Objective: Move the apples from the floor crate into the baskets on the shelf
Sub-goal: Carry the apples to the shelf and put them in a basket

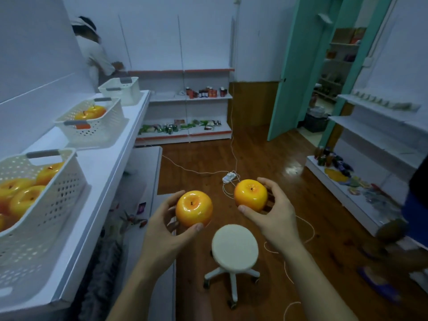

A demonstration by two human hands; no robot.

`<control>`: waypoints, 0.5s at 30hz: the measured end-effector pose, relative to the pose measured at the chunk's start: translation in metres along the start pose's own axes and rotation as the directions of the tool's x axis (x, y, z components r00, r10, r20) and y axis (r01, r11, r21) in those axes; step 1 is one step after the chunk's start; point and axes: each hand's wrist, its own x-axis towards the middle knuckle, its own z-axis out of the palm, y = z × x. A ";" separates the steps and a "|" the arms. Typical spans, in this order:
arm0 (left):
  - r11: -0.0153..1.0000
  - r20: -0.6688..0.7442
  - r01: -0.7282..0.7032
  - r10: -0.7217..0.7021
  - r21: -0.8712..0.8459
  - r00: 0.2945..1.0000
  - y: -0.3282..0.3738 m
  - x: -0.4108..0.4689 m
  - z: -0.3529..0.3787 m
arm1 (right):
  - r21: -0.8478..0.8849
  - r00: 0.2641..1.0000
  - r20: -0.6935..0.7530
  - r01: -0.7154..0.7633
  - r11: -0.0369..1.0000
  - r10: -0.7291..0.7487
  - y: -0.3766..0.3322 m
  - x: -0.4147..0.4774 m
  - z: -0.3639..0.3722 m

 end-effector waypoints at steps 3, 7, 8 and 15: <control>0.999 -0.065 0.013 -0.011 0.033 0.998 -0.014 0.043 0.013 | 0.037 0.999 0.035 0.029 0.999 -0.030 0.025 0.055 0.014; 0.997 -0.143 0.020 -0.010 0.071 0.990 -0.025 0.098 0.037 | 0.059 0.994 0.084 0.064 0.996 -0.069 0.057 0.126 0.022; 0.996 -0.155 0.027 -0.014 0.082 0.988 -0.027 0.112 0.043 | 0.059 0.992 0.104 0.065 0.996 -0.071 0.063 0.145 0.023; 0.989 -0.313 0.078 -0.036 0.124 0.949 -0.025 0.182 0.054 | 0.072 0.956 0.252 0.138 0.988 -0.152 0.082 0.260 0.047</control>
